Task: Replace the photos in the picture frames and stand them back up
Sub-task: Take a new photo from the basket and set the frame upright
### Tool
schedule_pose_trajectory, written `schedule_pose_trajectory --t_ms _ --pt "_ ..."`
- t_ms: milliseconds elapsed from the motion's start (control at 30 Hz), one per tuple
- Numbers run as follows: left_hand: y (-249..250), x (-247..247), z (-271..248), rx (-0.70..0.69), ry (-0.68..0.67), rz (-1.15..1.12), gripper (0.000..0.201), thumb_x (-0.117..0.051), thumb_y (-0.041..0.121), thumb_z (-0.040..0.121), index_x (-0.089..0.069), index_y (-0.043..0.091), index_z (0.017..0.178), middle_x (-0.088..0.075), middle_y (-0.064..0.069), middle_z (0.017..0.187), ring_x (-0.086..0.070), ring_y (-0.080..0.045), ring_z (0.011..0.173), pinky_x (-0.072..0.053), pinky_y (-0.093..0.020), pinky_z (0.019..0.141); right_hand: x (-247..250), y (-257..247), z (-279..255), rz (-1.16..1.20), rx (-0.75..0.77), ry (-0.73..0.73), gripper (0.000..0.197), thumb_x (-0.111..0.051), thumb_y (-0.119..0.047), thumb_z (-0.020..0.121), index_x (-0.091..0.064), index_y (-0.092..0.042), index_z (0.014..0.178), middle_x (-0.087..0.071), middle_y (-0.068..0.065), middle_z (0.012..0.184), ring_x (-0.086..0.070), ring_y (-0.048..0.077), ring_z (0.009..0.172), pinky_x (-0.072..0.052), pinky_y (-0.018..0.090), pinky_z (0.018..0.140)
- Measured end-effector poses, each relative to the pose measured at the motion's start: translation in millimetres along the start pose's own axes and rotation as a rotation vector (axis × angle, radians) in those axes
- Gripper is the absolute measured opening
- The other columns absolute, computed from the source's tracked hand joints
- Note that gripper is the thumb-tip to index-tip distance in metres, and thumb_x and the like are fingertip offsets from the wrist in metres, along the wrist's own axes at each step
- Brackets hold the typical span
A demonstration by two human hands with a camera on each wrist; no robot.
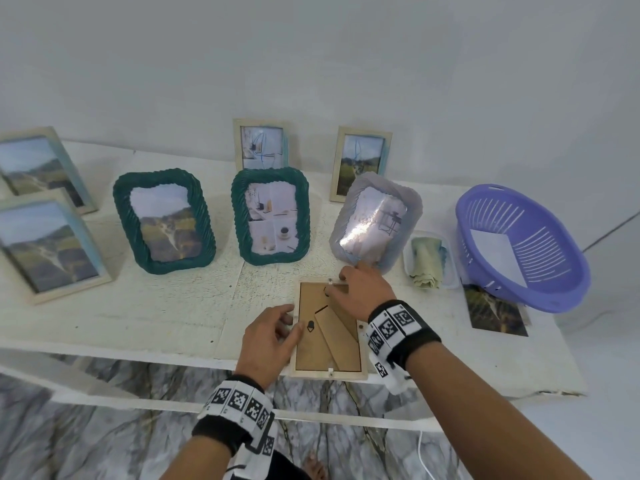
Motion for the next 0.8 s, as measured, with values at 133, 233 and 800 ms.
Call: schedule_pose_trajectory --t_ms 133,233,800 --pt "0.3 1.4 1.5 -0.008 0.004 0.005 0.033 -0.072 0.027 0.086 -0.065 0.019 0.118 -0.061 0.012 0.089 -0.059 -0.003 0.074 -0.052 -0.022 0.072 -6.1 -2.1 13.3 -0.057 0.020 -0.010 0.042 -0.052 -0.048 0.091 -0.054 -0.011 0.111 -0.051 0.013 0.119 -0.051 0.029 0.106 -0.045 0.035 0.080" --pt "1.5 1.6 1.4 -0.021 -0.006 0.022 0.033 -0.071 0.026 0.087 -0.064 0.019 0.118 -0.061 0.011 0.090 -0.058 -0.002 0.075 -0.048 -0.015 0.070 -8.9 -2.9 17.5 -0.065 0.030 -0.015 0.037 -0.054 -0.045 0.090 -0.052 -0.012 0.107 -0.052 0.013 0.114 -0.052 0.029 0.102 -0.044 0.035 0.078" --pt "-6.0 5.2 7.7 0.019 -0.011 -0.037 0.032 -0.074 0.022 0.084 -0.066 0.020 0.115 -0.063 0.010 0.087 -0.061 -0.005 0.072 -0.053 -0.019 0.070 7.0 15.8 24.9 0.103 -0.010 0.025 0.020 -0.060 -0.024 0.093 -0.067 -0.010 0.105 -0.068 0.008 0.105 -0.062 0.021 0.094 -0.047 0.027 0.080"
Point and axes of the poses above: each hand's wrist, its own z-axis towards the middle knuckle, its own x-axis out of the back of the hand, y = z × x, the point moved 10 cm from there along z, towards the middle knuckle
